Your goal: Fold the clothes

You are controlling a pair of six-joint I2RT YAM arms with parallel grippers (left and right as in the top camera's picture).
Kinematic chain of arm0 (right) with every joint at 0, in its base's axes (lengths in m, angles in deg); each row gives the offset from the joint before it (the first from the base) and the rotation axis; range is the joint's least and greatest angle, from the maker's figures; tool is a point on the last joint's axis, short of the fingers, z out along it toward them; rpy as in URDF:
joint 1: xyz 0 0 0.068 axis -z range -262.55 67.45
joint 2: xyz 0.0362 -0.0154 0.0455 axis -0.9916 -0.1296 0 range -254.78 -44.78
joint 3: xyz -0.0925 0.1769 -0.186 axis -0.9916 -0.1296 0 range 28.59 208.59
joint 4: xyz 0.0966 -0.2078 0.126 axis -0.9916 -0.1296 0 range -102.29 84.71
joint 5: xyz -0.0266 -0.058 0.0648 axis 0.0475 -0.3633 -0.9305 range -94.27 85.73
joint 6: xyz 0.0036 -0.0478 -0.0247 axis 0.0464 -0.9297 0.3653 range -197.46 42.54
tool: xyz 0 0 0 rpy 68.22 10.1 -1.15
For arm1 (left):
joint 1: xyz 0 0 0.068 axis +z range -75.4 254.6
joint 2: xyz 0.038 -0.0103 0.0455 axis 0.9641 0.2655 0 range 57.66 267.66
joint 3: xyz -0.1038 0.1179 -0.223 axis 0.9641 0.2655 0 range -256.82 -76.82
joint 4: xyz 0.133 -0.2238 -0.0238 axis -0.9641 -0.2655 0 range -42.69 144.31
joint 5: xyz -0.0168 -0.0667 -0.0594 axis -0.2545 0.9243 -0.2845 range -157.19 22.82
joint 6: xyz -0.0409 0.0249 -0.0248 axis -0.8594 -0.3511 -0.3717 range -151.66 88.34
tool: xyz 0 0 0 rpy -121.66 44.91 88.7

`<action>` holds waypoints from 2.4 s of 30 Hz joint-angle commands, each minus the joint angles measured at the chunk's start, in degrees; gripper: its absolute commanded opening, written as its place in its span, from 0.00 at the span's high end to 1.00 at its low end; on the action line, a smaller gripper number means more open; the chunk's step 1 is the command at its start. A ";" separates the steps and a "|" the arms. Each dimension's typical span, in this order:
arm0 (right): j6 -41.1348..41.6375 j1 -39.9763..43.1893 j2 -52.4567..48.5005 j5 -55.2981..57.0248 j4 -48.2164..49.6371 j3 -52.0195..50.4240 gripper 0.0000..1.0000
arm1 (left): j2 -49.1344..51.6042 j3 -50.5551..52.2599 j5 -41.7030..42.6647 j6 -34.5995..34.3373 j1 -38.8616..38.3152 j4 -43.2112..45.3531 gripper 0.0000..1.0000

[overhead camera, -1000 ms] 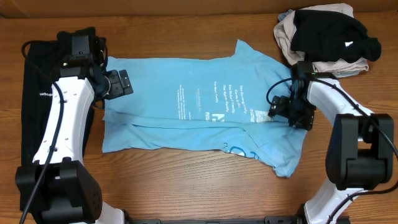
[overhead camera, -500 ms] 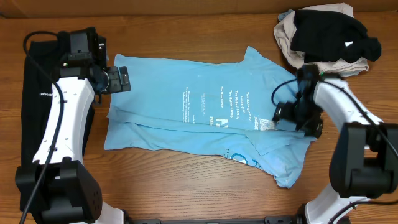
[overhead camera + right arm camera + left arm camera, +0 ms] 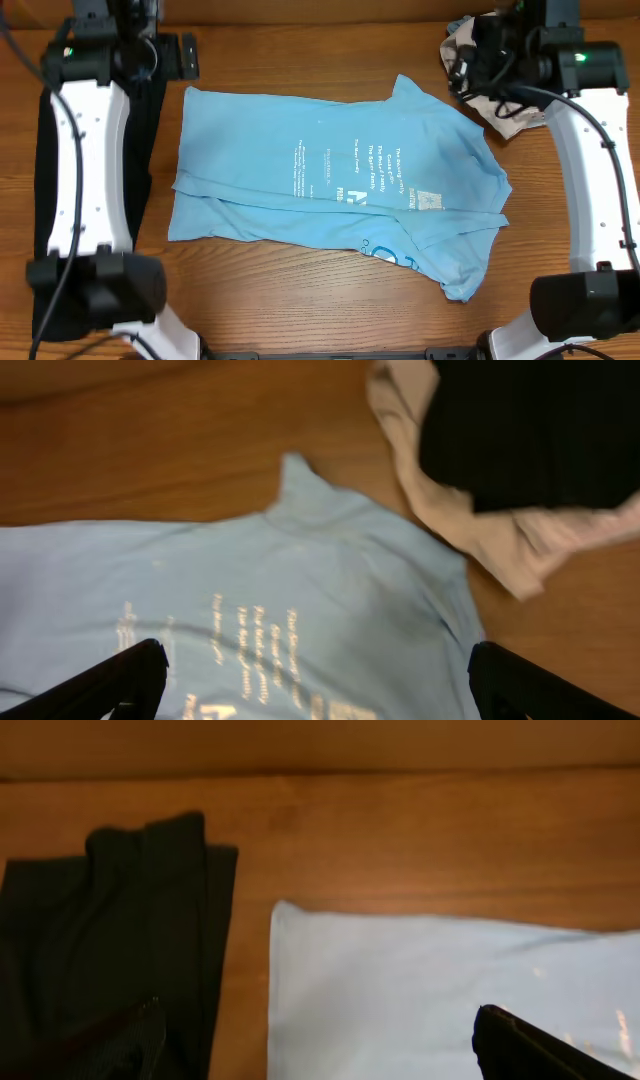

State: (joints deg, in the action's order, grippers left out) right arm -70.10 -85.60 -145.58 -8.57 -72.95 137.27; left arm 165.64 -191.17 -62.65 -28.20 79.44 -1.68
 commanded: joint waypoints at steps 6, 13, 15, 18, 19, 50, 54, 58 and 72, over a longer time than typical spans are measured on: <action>-2.91 -4.68 -1.14 -1.16 2.71 0.79 0.00 | 16.98 -1.33 -0.44 3.06 -0.26 6.45 0.00; -2.91 -4.72 -1.18 -1.07 2.47 0.76 0.00 | 23.43 -1.31 -0.44 5.60 -0.22 10.14 0.02; -2.91 -4.72 -1.25 -1.09 2.47 0.59 0.01 | 25.00 -1.31 -0.39 5.60 -0.04 11.54 0.02; -2.91 -4.72 -1.51 -0.90 2.51 0.00 0.01 | 26.84 -1.31 0.20 4.98 0.04 12.57 0.03; -2.91 -4.72 -1.75 -0.92 2.47 -0.09 0.01 | 27.56 -1.31 -0.09 4.07 0.04 12.87 0.05; -2.93 -4.72 -3.02 -0.90 5.31 -1.51 0.09 | 35.17 -1.18 -3.48 -7.76 0.00 16.68 0.85; -3.98 -4.72 -3.80 -0.42 8.13 -1.51 0.16 | 34.80 -1.44 -3.52 -7.76 0.22 15.04 0.96; -4.79 -4.72 -6.62 -0.26 12.52 -1.51 0.19 | 34.27 -2.69 -3.50 -7.76 0.66 10.62 0.96; -5.95 -3.48 -25.66 7.93 27.26 -1.51 0.18 | 33.64 -9.22 -3.50 -8.39 0.76 -5.09 0.96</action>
State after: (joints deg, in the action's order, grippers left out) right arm -75.33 -90.17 -168.59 -3.08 -47.69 135.83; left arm 198.38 -198.99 -65.91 -36.02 79.62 -5.94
